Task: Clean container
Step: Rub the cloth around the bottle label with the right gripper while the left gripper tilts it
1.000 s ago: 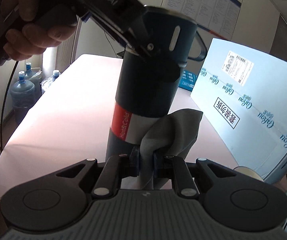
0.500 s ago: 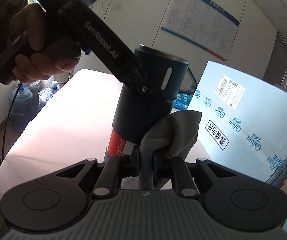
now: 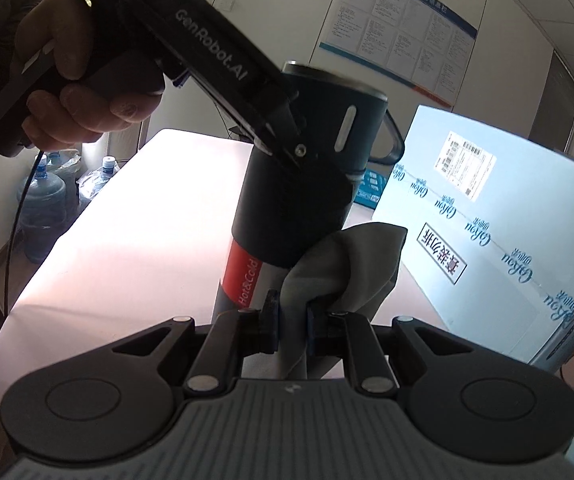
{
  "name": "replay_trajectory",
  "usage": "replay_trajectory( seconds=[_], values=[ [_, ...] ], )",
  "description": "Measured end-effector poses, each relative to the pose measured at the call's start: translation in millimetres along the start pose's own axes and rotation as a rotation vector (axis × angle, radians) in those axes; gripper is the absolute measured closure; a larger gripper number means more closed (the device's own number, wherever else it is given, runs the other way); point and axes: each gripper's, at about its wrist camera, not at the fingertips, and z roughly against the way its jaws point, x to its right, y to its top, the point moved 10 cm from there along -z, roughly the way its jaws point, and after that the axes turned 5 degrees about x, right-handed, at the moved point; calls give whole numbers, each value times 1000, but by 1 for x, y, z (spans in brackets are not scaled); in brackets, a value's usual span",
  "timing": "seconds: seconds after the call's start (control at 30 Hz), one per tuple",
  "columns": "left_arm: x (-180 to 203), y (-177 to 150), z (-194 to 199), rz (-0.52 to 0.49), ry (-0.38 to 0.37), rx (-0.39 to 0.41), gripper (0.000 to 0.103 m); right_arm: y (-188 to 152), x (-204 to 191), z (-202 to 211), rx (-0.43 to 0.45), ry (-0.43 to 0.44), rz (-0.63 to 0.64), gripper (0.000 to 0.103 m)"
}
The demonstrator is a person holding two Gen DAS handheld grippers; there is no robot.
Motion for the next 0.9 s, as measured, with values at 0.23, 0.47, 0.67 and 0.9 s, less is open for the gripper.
replay_trajectory(
  seconds=[0.23, 0.47, 0.67, 0.9],
  values=[
    [0, -1, 0, 4, 2, 0, 38, -24, -11, -12, -100, 83, -189, 84],
    [-1, -1, 0, 12, 6, -1, 38, 2, -18, 7, 27, 152, -347, 84],
    [-2, 0, 0, 12, 7, -3, 38, 31, -25, 25, 158, 188, -352, 85],
    [-2, -2, 0, 11, 11, -8, 38, 33, -26, 20, 169, 205, -436, 84]
  ],
)
